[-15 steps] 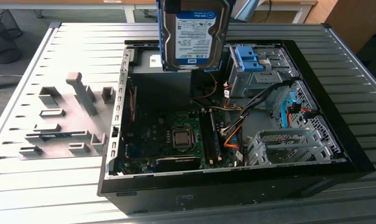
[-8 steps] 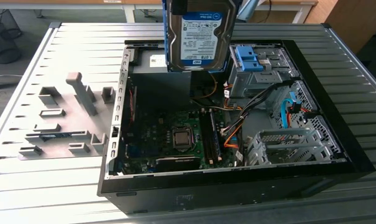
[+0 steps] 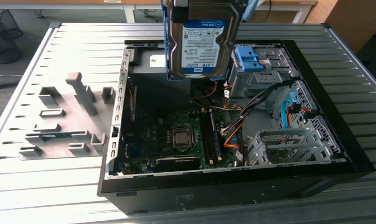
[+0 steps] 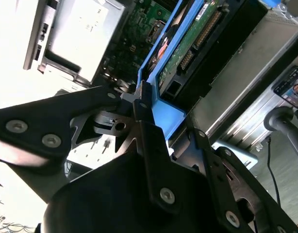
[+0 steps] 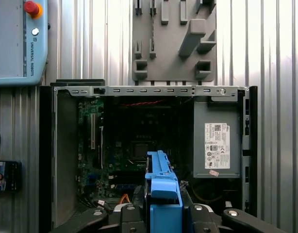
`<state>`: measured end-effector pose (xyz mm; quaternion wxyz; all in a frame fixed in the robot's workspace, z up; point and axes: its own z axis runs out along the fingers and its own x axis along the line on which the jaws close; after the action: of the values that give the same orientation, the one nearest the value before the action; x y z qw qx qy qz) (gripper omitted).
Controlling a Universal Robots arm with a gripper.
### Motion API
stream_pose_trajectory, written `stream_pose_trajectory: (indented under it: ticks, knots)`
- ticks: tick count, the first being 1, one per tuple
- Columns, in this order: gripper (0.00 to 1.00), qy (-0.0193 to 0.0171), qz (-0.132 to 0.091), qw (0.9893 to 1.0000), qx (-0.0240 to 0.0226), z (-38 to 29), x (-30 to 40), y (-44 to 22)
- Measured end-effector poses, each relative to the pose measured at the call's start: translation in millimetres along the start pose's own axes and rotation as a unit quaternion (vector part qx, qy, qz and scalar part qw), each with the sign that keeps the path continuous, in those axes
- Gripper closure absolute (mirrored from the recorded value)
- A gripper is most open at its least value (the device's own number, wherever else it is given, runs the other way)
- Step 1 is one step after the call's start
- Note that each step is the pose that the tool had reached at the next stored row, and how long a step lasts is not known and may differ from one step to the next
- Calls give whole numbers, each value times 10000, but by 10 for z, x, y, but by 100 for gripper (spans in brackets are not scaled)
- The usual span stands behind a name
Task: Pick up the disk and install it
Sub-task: 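Pick up the disk, then insert the disk into the insertion slot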
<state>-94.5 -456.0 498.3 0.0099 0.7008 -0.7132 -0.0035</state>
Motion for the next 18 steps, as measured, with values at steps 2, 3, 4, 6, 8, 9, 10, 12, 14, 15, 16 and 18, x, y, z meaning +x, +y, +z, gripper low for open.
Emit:
stream_pose_trajectory:
  ticks: [2, 3, 4, 6, 8, 9, 10, 12, 14, 15, 16, 18]
  knots:
    - [64, 2, 0, 10000, 1, 5, 56, -1]
    - [64, 3, 0, 10000, 1, 6, 80, -1]
    - [64, 4, 0, 10000, 1, 7, 94, -2]
    - [64, 4, 1, 10000, 1, 7, 96, -1]
    - [64, 4, 0, 10000, 1, 7, 110, -2]
    - [64, 5, 0, 10000, 1, 7, 124, -2]
    - [64, 5, 0, 10000, 1, 7, 125, -2]
    - [64, 5, 0, 10000, 1, 7, 126, -2]
    - [64, 5, 0, 10000, 1, 7, 127, -2]
    - [64, 5, 0, 10000, 1, 7, 128, -2]
    - [64, 5, 0, 10000, 1, 7, 129, -2]
    - [64, 5, 0, 10000, 1, 7, 136, -3]
